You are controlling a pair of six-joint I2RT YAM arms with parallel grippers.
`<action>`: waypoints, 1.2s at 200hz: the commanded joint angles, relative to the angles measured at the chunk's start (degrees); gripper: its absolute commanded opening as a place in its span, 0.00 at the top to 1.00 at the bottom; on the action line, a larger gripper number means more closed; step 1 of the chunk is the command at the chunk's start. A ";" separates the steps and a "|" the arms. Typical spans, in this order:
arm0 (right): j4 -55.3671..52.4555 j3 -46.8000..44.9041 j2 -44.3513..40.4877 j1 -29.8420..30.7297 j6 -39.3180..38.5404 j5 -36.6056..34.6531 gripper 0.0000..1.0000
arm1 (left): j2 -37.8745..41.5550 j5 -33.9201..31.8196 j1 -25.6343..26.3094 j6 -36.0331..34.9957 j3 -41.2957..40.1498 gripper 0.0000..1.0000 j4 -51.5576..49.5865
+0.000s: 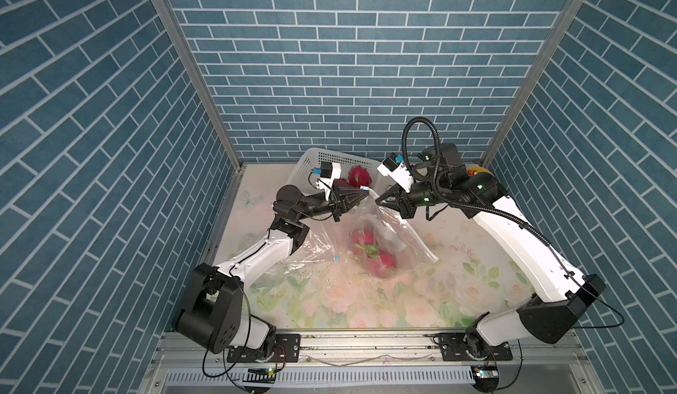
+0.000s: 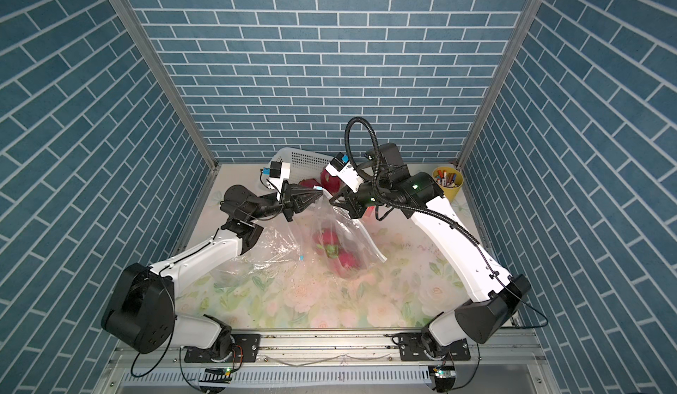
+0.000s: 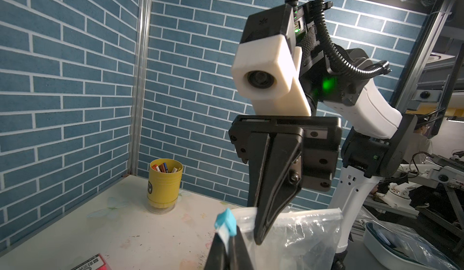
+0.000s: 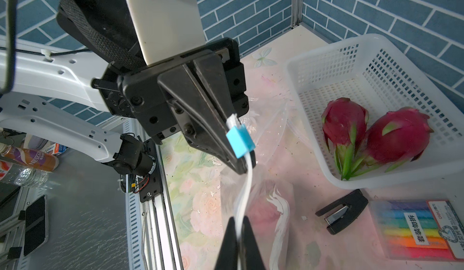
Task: Open the zip-top bag and take out the dragon fruit
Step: Pick up the zipper food storage bag at the center of the board, then unzip the zipper on the zipper food storage bag.
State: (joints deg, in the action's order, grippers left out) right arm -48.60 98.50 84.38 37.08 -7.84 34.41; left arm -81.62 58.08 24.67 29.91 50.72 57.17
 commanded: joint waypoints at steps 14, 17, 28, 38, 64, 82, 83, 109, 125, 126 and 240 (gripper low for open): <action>1.69 0.03 -1.19 -0.18 -4.02 0.13 1.00 | 0.80 -0.48 0.30 -1.09 0.77 1.00 -1.95; 1.62 0.14 -1.15 -0.18 -4.07 0.13 1.00 | 0.77 -0.51 0.37 -1.22 0.90 1.00 -2.24; 1.20 0.76 -0.86 -0.18 -4.12 0.05 0.91 | 1.02 -0.34 0.64 -2.48 1.33 1.00 -3.91; 1.22 1.36 -0.66 -0.22 -4.27 -0.14 0.77 | 1.07 -0.29 0.98 -4.51 1.91 1.00 -6.63; 1.34 4.12 0.14 -0.21 -4.90 0.35 0.63 | 0.64 0.18 1.62 -8.94 3.80 1.00 -13.32; 0.99 6.88 1.73 -0.17 -5.39 1.82 0.63 | 0.26 0.77 1.87 -9.34 4.21 1.00 -14.20; 0.98 7.01 1.83 -0.17 -5.41 1.94 0.63 | 0.25 0.83 1.87 -9.34 4.21 1.00 -14.28; -0.01 10.34 5.21 -0.19 -5.60 3.41 0.63 | 0.13 0.82 2.05 -9.70 4.30 1.00 -14.81; -0.82 11.49 6.91 -0.17 -5.61 3.64 0.64 | 0.24 0.80 2.16 -9.94 4.21 1.00 -15.04; -0.85 11.51 6.93 -0.12 -5.61 3.64 0.64 | 0.33 0.80 2.15 -10.00 4.21 1.00 -15.05; -0.11 6.35 6.29 -0.26 -4.92 2.59 0.75 | 2.18 -1.56 2.09 -12.47 3.42 1.00 -16.76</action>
State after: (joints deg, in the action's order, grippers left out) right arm -48.16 107.00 92.75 37.06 -9.47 36.32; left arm -80.68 57.19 26.55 18.39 53.65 39.22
